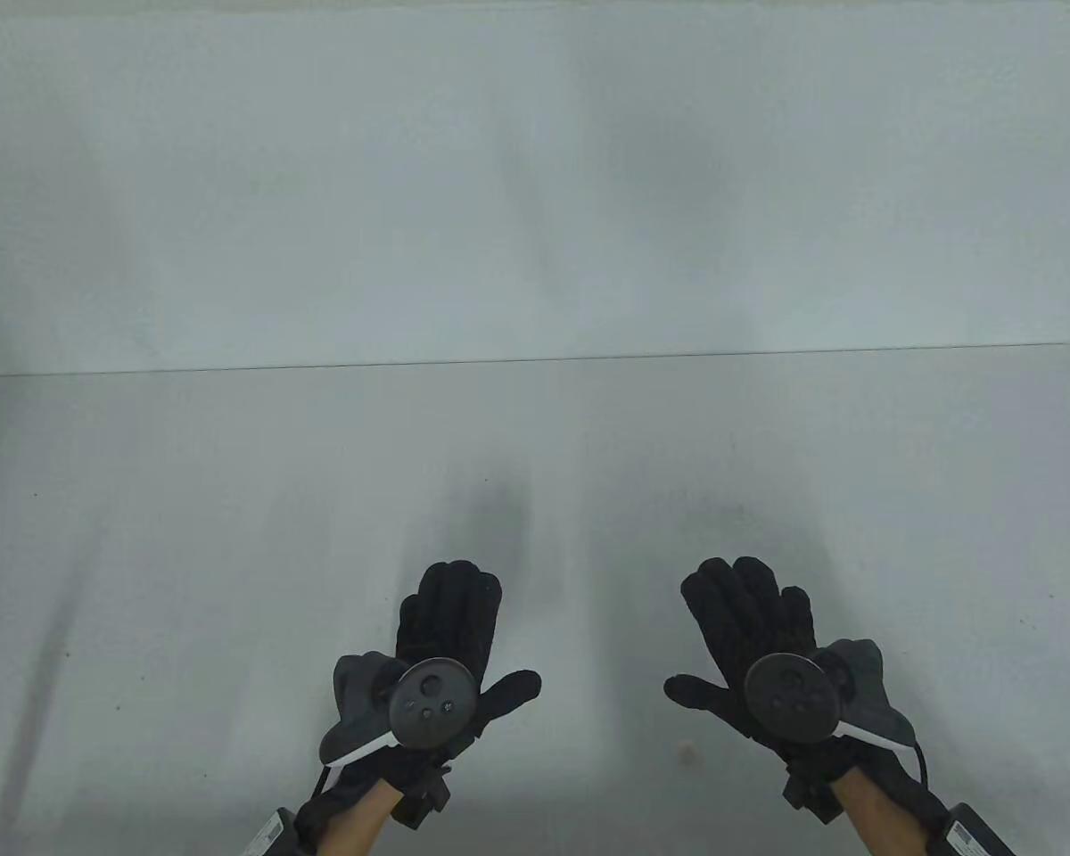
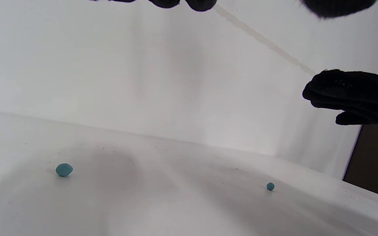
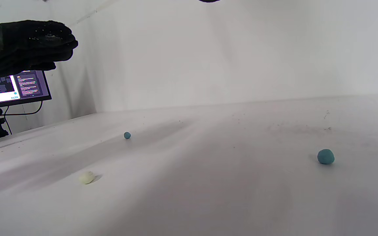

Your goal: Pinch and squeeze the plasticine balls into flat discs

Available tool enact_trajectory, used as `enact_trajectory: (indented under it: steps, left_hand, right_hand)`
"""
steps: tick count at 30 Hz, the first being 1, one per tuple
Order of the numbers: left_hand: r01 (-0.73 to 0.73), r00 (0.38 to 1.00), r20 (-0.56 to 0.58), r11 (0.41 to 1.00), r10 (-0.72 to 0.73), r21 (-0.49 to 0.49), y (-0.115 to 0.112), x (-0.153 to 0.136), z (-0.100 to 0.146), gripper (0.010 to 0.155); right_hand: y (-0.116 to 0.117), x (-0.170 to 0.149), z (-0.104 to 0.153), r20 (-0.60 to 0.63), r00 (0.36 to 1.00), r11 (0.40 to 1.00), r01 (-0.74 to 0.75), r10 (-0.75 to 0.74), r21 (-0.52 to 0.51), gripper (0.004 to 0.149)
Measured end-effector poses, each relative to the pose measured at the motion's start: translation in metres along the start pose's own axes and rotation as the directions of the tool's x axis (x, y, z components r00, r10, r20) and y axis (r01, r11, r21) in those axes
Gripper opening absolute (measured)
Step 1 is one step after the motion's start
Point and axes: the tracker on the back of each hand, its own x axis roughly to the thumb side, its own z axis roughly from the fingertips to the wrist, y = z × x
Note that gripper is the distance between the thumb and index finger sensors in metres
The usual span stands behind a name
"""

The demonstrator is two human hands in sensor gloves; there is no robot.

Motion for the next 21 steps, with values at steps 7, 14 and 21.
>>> enact_trajectory:
  steps: [7,14,21]
  left_hand:
    - [-0.003,1.0,-0.01,1.0,0.003,0.004,0.0011,-0.005,0.0034,0.095]
    - [-0.022,1.0,-0.013,1.0,0.021,-0.005,0.0005,-0.0092,0.0043,0.093]
    - [-0.017,1.0,-0.019,1.0,0.016,-0.02,-0.0013,-0.0075,0.0024,0.093]
  right_hand:
    - [0.0019,0.0013,-0.0011,-0.01,1.0,1.0,0.003,-0.003,0.005,0.09]
    - [0.0024,0.0012,-0.002,-0.019,1.0,1.0,0.01,-0.009,0.013,0.09]
    - [0.0026,0.0002,-0.0021,-0.022,1.0,1.0,0.005,-0.005,0.014,0.09]
